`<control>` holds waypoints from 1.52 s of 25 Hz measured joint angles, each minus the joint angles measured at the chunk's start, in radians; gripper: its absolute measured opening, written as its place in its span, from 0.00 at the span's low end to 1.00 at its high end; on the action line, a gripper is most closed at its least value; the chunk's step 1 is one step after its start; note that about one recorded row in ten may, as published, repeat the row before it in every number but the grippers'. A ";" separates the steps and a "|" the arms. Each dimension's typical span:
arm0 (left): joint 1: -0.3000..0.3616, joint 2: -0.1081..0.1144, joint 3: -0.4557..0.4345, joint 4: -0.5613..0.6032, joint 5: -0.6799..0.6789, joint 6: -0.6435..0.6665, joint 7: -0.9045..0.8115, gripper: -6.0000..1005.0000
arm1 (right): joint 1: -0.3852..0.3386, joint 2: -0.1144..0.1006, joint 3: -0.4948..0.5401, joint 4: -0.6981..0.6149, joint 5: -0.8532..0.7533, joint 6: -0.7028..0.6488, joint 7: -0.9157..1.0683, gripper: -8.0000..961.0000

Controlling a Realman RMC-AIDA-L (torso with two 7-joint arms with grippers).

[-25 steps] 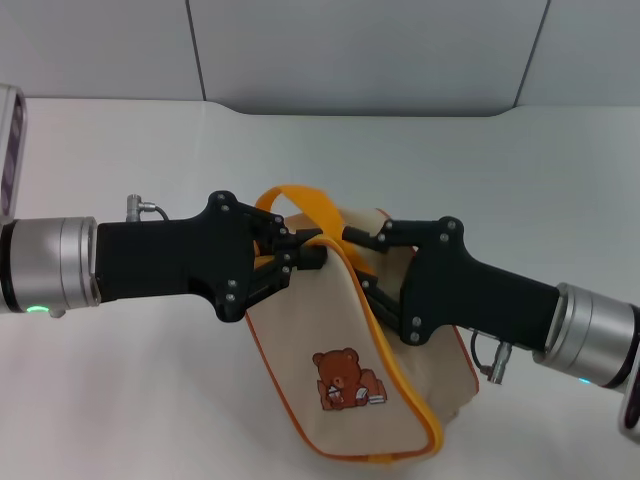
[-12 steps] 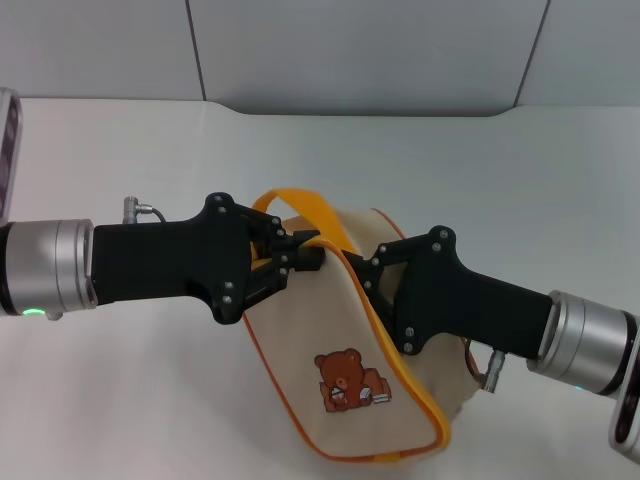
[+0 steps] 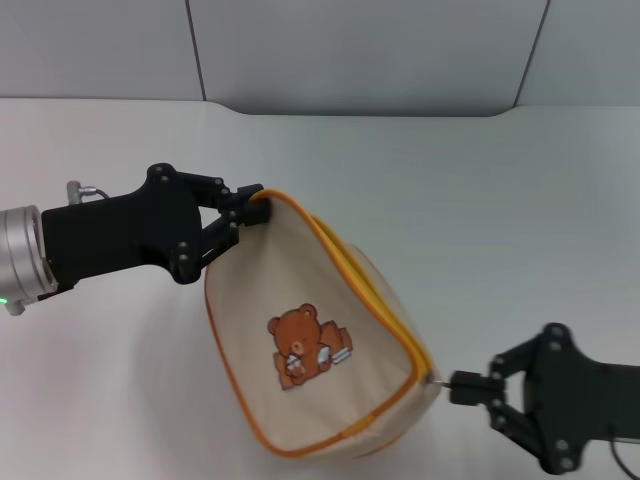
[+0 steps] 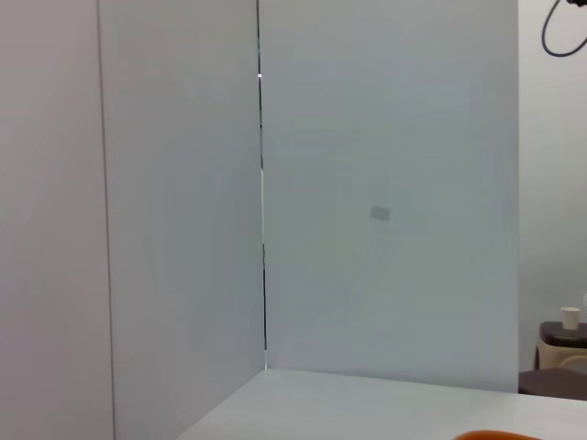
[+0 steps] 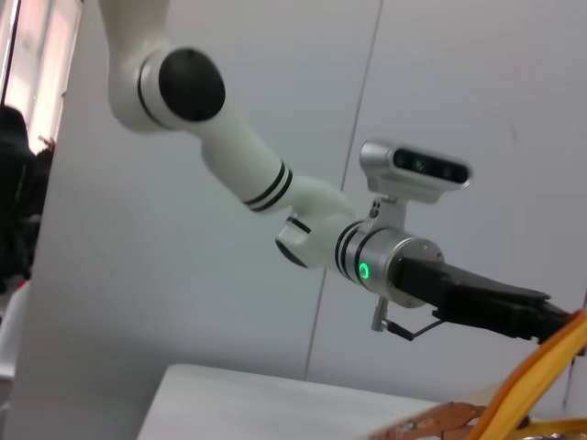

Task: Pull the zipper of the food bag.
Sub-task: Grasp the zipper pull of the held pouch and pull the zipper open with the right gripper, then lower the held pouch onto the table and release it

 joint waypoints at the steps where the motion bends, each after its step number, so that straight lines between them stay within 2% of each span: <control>1: 0.004 0.002 -0.001 0.000 0.000 0.004 0.000 0.08 | -0.011 -0.003 0.007 -0.022 0.003 -0.027 0.032 0.01; 7: 0.005 0.001 -0.003 0.000 -0.001 -0.001 -0.016 0.07 | 0.010 -0.005 0.052 -0.034 0.005 -0.008 0.179 0.01; 8: 0.005 0.000 -0.003 0.000 -0.001 -0.007 -0.019 0.07 | 0.026 -0.006 0.088 -0.033 0.006 0.007 0.274 0.01; 10: 0.005 -0.006 -0.005 0.000 -0.002 -0.026 -0.031 0.07 | 0.033 -0.006 0.112 -0.032 0.005 0.010 0.312 0.01; 11: 0.005 -0.012 -0.007 -0.001 -0.002 -0.048 -0.048 0.07 | 0.044 -0.004 0.167 -0.030 0.006 0.009 0.373 0.01; 12: 0.005 -0.012 -0.007 -0.001 -0.002 -0.048 -0.048 0.07 | 0.044 -0.004 0.167 -0.030 0.006 0.009 0.373 0.09; 13: 0.005 -0.019 -0.009 -0.002 -0.002 -0.076 -0.068 0.07 | 0.050 -0.002 0.211 -0.028 0.015 0.004 0.410 0.17; 18: 0.005 -0.034 -0.011 -0.009 -0.001 -0.129 -0.095 0.07 | 0.053 0.000 0.232 -0.025 0.067 0.010 0.455 0.33; 25: 0.006 -0.036 -0.011 -0.050 -0.024 -0.180 -0.110 0.12 | 0.057 0.001 0.227 -0.026 0.070 0.039 0.479 0.62; 32: 0.016 -0.034 -0.011 -0.057 -0.055 -0.175 -0.130 0.19 | 0.066 -0.003 0.232 -0.026 0.071 0.061 0.507 0.77; 33: 0.024 -0.030 -0.011 -0.056 -0.077 -0.144 -0.146 0.21 | 0.073 -0.016 0.224 -0.028 0.071 0.048 0.533 0.79; 34: 0.040 0.009 0.005 -0.052 -0.102 0.074 -0.167 0.41 | 0.077 -0.027 0.213 -0.030 0.067 0.032 0.546 0.81; 35: 0.040 0.009 0.005 -0.052 -0.102 0.074 -0.167 0.45 | 0.080 -0.038 0.195 -0.030 0.062 0.015 0.556 0.83; 36: 0.040 0.026 0.030 -0.053 -0.089 0.164 -0.168 0.48 | 0.084 -0.052 0.170 -0.031 0.057 -0.005 0.566 0.84; 37: 0.040 0.026 0.030 -0.053 -0.089 0.164 -0.168 0.51 | 0.084 -0.052 0.170 -0.031 0.057 -0.005 0.566 0.85; 38: 0.040 0.026 0.030 -0.053 -0.089 0.164 -0.168 0.55 | 0.089 -0.080 0.095 -0.030 0.051 -0.042 0.575 0.86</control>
